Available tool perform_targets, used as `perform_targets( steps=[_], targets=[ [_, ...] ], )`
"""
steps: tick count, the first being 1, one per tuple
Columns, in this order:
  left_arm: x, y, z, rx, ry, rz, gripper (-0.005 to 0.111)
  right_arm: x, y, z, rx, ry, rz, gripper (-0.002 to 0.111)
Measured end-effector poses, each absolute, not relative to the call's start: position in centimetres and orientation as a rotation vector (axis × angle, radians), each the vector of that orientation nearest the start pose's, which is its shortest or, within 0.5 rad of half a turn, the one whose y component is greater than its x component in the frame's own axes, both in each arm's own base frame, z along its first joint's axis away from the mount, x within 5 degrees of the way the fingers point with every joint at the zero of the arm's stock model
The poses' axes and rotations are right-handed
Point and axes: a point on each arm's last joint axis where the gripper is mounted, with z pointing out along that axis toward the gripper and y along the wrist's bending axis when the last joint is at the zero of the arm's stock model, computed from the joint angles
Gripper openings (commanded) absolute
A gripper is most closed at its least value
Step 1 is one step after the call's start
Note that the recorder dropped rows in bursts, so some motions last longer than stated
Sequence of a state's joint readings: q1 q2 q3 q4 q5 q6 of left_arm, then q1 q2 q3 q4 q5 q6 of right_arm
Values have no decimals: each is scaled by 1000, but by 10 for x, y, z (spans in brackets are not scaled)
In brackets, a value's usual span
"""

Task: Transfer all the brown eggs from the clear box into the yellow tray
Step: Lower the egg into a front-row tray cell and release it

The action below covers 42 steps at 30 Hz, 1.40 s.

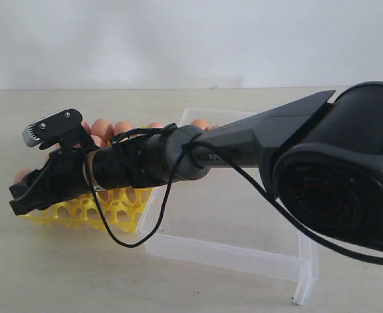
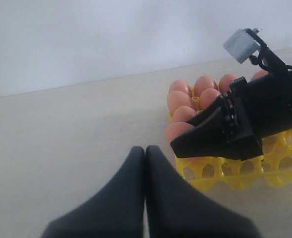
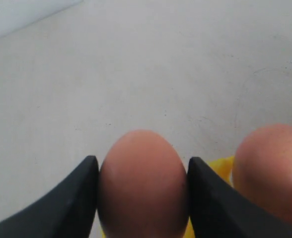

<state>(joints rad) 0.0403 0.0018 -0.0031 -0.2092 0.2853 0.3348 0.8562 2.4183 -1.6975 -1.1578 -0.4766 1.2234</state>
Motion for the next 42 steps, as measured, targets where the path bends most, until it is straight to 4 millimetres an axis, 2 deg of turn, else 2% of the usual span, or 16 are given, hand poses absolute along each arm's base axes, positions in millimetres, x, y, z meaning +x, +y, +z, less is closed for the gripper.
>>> perform_targets(
  steps=[3, 6, 10, 13, 15, 29, 42],
  targets=[
    [55, -3, 189, 125, 1758, 75, -4, 319, 422, 114, -1044, 1856, 969, 1],
    [55, -3, 189, 125, 1758, 75, -4, 321, 422, 113, -1060, 1848, 932, 16],
    [55, -3, 189, 125, 1758, 75, -4, 320, 422, 113, -1068, 1844, 922, 44],
    [55, -3, 189, 125, 1758, 75, -4, 320, 422, 113, -1068, 1844, 922, 56],
    [55, -3, 189, 125, 1758, 75, -4, 320, 422, 113, -1068, 1844, 922, 59],
    [55, -3, 189, 125, 1758, 75, -4, 320, 422, 116, -1067, 1837, 925, 59],
    [55, -3, 189, 125, 1758, 75, -4, 321, 420, 161, -1067, 1738, 880, 58]
  ],
)
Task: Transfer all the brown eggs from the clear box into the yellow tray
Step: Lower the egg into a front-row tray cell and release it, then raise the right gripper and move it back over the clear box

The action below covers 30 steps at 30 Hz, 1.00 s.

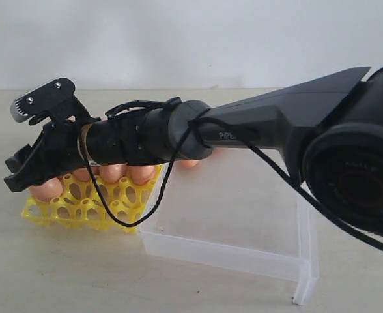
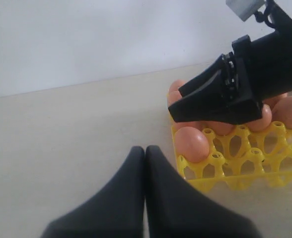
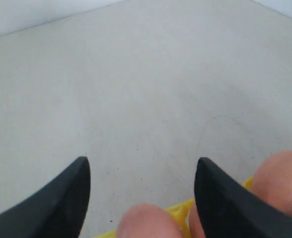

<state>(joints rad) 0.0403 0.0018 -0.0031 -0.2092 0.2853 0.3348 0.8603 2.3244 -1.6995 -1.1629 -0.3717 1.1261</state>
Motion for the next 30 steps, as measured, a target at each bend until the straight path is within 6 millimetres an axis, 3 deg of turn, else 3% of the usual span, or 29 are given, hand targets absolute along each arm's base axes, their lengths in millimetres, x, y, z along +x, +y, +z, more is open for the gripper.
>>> perform_targets(
  steps=[2, 6, 12, 15, 18, 21, 23, 26, 30],
  targets=[
    [55, -3, 189, 125, 1758, 75, -4, 320, 419, 169, -1062, 1723, 882, 45],
    [55, -3, 189, 125, 1758, 75, -4, 322, 411, 205, -1006, 1704, 812, 0],
    [55, -3, 189, 125, 1758, 75, -4, 331, 376, 279, -775, 1742, 524, 0],
    [55, -3, 189, 125, 1758, 75, -4, 330, 346, 319, -657, 1755, 298, 0],
    [55, -3, 189, 125, 1758, 75, -4, 325, 314, 340, -569, 1877, 69, 0],
    [55, -3, 189, 125, 1758, 75, -4, 315, 291, 329, -606, 2151, -117, 0],
    [55, -3, 189, 125, 1758, 75, -4, 306, 282, 313, -745, 2354, -159, 0],
    [55, -3, 189, 125, 1758, 75, -4, 304, 277, 288, -898, 2576, -23, 0],
    [55, -3, 189, 125, 1758, 75, -4, 337, 254, 268, -720, 2704, 183, 0]
  ],
)
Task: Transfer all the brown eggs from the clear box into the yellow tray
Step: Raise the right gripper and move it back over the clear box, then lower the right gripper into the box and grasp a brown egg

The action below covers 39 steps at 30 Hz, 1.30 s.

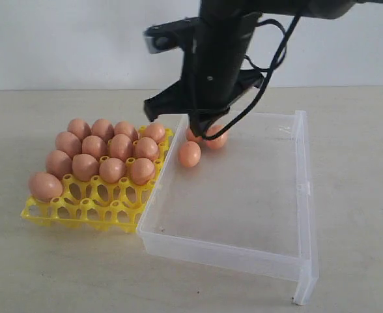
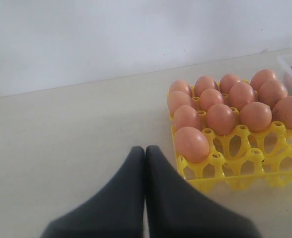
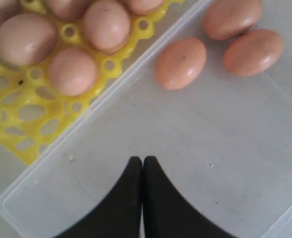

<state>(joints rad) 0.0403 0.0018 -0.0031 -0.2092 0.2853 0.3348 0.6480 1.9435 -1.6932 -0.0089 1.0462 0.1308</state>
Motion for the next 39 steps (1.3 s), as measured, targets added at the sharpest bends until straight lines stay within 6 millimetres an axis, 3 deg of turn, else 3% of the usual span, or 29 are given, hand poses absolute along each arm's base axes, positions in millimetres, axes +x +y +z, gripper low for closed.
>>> perform_targets(
  steps=[4, 7, 10, 14, 18, 22, 27, 39],
  targets=[
    [55, -3, 189, 125, 1758, 75, -4, 369, 217, 245, -518, 2833, 292, 12],
    [55, -3, 189, 125, 1758, 75, -4, 384, 200, 232, -459, 2867, 337, 37],
    [55, -3, 189, 125, 1758, 75, -4, 390, 201, 229, -453, 2833, 422, 60],
    [55, -3, 189, 125, 1758, 75, -4, 401, 211, 221, -379, 2741, 546, 59],
    [55, -3, 189, 125, 1758, 75, -4, 410, 220, 196, -231, 2754, 646, 59],
    [55, -3, 189, 125, 1758, 75, -4, 414, 222, 169, -186, 2816, 646, 59],
    [55, -3, 189, 125, 1758, 75, -4, 416, 223, 150, -161, 2853, 637, 59],
    [55, -3, 190, 122, 1746, 78, -4, 424, 228, 151, -21, 2766, 727, 59]
  ],
)
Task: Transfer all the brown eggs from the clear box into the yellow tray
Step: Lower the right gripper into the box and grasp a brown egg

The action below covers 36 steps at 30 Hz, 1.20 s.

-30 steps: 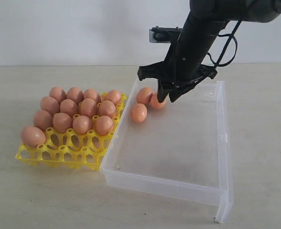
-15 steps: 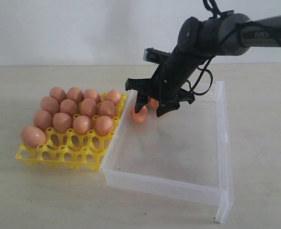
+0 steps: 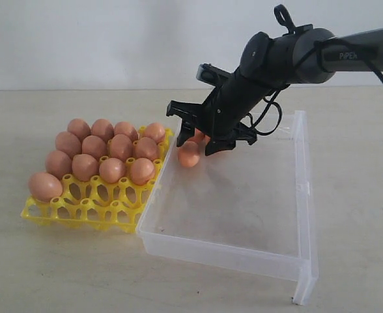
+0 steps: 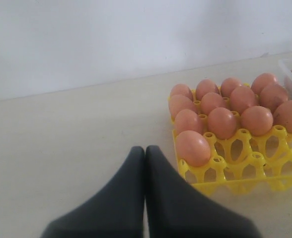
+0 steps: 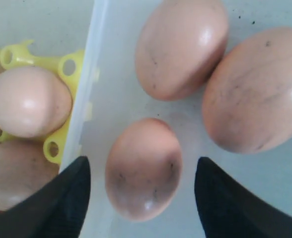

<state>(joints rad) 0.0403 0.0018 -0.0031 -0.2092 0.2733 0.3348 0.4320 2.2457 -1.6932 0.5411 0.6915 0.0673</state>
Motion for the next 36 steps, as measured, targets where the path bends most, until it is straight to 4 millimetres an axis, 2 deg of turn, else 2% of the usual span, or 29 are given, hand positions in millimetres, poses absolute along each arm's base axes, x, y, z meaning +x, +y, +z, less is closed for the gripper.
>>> perform_targets(
  steps=[16, 21, 24, 26, 28, 30, 31, 32, 36],
  targets=[
    [55, -3, 190, 122, 1744, 78, -4, 421, 228, 150, -14, 2804, 733, 59],
    [55, -3, 190, 121, 1743, 79, -4, 427, 229, 150, 65, 2744, 738, 59],
    [55, -3, 190, 121, 1743, 79, -4, 428, 230, 141, 117, 2762, 761, 59],
    [55, -3, 190, 121, 1743, 79, -4, 427, 232, 124, 141, 2807, 766, 59],
    [55, -3, 190, 121, 1743, 79, -4, 428, 233, 123, 150, 2809, 777, 59],
    [55, -3, 190, 121, 1743, 79, -4, 429, 234, 123, 158, 2808, 784, 49],
    [55, -3, 190, 121, 1743, 79, -4, 429, 234, 123, 164, 2807, 788, 22],
    [55, -3, 190, 121, 1743, 79, -4, 429, 235, 121, 175, 2812, 791, 0],
    [55, -3, 190, 121, 1743, 79, -4, 429, 235, 122, 192, 2811, 794, 0]
  ],
)
